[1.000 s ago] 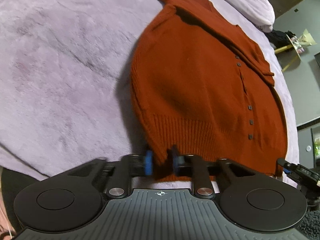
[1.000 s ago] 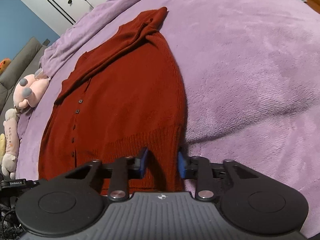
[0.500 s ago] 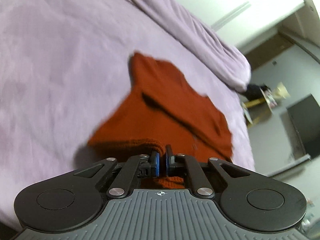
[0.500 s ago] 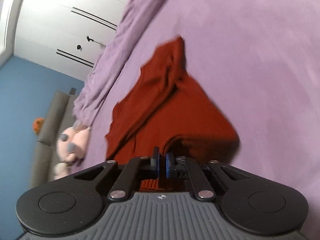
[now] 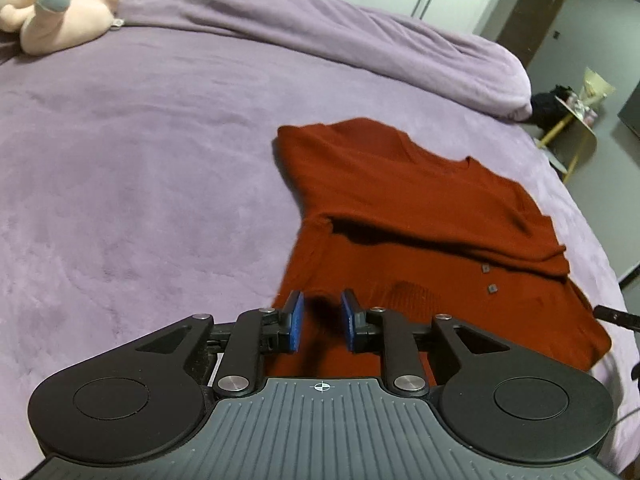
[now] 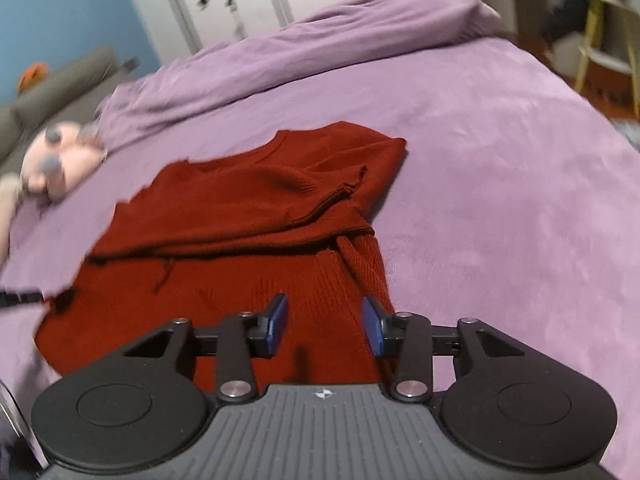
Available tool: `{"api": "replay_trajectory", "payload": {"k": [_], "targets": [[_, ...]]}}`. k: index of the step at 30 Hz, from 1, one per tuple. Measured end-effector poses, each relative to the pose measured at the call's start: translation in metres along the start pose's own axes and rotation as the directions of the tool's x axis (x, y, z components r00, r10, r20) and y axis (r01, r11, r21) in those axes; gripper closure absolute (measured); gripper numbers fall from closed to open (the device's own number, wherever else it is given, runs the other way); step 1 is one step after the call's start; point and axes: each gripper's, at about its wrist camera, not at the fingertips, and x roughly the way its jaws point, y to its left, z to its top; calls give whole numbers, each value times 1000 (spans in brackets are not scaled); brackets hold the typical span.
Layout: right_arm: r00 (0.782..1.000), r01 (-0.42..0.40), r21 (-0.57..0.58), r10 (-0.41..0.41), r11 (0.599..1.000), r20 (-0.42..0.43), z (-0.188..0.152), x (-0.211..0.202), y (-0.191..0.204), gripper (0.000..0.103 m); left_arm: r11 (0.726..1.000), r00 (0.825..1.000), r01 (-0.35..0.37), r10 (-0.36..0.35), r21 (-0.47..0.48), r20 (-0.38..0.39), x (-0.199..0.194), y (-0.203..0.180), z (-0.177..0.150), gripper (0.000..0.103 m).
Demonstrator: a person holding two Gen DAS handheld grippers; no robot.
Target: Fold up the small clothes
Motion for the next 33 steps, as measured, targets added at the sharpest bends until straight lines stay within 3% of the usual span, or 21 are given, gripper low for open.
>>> {"api": "replay_trajectory", "payload": {"k": [4, 15, 20, 23, 24, 25, 26, 30, 33], "targets": [[998, 24, -98, -30, 995, -57, 3, 18, 6, 63, 997, 1000, -6, 8, 75, -28, 11, -6, -1, 65], [994, -15, -127, 0, 992, -113, 6, 38, 3, 66, 991, 994, 16, -1, 131, -109, 44, -15, 2, 67], [988, -70, -81, 58, 994, -143, 9, 40, -2, 64, 993, 991, 35, -20, 109, -132, 48, -8, 2, 59], [988, -70, -80, 57, 994, -145, 9, 43, -2, 66, 998, 990, 36, -28, 61, -135, 53, -4, 4, 63], [989, -62, -85, 49, 994, -142, 9, 43, -1, 69, 998, 990, 33, -27, 45, -137, 54, -4, 4, 69], [990, -51, -94, 38, 994, -136, 9, 43, 1, 80, 999, 990, 25, -20, 38, -138, 55, -5, 4, 81], [991, -37, -106, 24, 994, -128, 9, 42, 4, 91, 999, 990, 10, -5, 38, -139, 56, -5, 4, 87], [996, -1, -191, -16, 982, -87, 5, 32, 23, 97, 999, 992, 5, 0, 35, -126, 49, -8, 6, 94], [1000, 9, -216, -12, 976, -10, 10, 13, 33, 97, 999, 998, 36, -34, 31, -54, 23, -14, 16, 95]]}}
